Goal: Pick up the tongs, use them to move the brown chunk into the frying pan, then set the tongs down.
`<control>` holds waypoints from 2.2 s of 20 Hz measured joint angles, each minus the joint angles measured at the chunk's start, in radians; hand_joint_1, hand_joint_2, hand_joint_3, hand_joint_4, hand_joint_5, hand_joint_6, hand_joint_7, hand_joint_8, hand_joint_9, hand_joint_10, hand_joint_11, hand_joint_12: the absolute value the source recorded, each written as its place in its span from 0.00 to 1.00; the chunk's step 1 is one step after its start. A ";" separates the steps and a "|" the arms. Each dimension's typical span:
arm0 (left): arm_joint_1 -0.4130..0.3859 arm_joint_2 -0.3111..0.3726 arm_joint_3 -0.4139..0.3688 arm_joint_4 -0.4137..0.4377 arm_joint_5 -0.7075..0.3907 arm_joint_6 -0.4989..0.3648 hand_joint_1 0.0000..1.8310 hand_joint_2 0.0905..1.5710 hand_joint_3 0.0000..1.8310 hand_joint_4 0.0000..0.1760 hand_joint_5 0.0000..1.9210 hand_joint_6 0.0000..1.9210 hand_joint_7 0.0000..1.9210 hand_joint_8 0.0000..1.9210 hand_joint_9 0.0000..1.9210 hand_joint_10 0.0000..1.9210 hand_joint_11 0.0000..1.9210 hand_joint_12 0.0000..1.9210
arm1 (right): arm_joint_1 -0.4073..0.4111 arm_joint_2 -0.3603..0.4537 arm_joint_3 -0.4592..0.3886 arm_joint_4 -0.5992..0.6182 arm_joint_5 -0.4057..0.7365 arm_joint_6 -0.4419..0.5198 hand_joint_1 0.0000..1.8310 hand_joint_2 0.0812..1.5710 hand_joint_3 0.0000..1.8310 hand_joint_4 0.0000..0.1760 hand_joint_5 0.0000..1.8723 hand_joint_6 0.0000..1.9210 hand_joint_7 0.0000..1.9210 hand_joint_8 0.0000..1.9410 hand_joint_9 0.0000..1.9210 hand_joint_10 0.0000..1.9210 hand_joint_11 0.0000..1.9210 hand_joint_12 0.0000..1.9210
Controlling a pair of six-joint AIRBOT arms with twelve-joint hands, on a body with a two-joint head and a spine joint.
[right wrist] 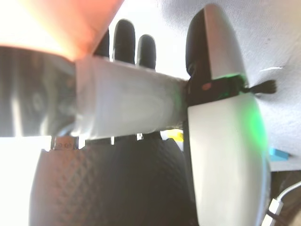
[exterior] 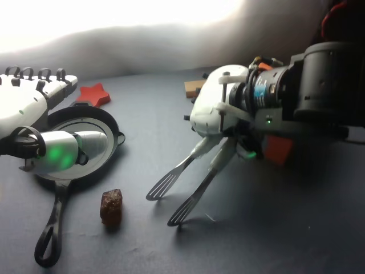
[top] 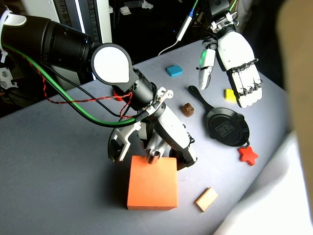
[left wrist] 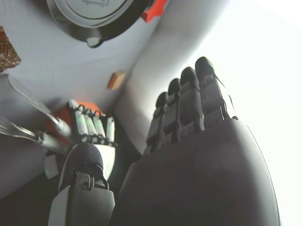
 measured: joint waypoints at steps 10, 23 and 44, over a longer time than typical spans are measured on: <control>-0.002 0.001 0.014 0.001 -0.010 0.000 0.00 0.76 0.00 0.00 0.02 0.00 0.04 0.00 0.04 0.00 0.00 0.13 | 0.095 0.083 -0.113 -0.005 -0.064 0.114 0.61 0.76 0.00 0.00 0.42 0.66 0.53 0.05 0.36 0.42 0.20 0.84; -0.044 0.014 0.064 -0.005 -0.010 -0.010 0.00 0.76 0.00 0.00 0.03 0.00 0.04 0.00 0.04 0.00 0.00 0.15 | 0.121 0.100 -0.322 -0.416 -0.302 0.827 0.60 0.76 0.00 0.00 0.41 0.67 0.52 0.05 0.36 0.39 0.20 0.81; -0.209 0.015 0.113 -0.157 0.074 0.254 0.00 0.77 0.00 0.00 0.03 0.00 0.05 0.00 0.05 0.00 0.00 0.16 | 0.037 -0.041 -0.264 -0.479 -0.342 0.914 0.61 0.72 0.00 0.00 0.41 0.23 0.51 0.02 0.35 0.36 0.17 0.81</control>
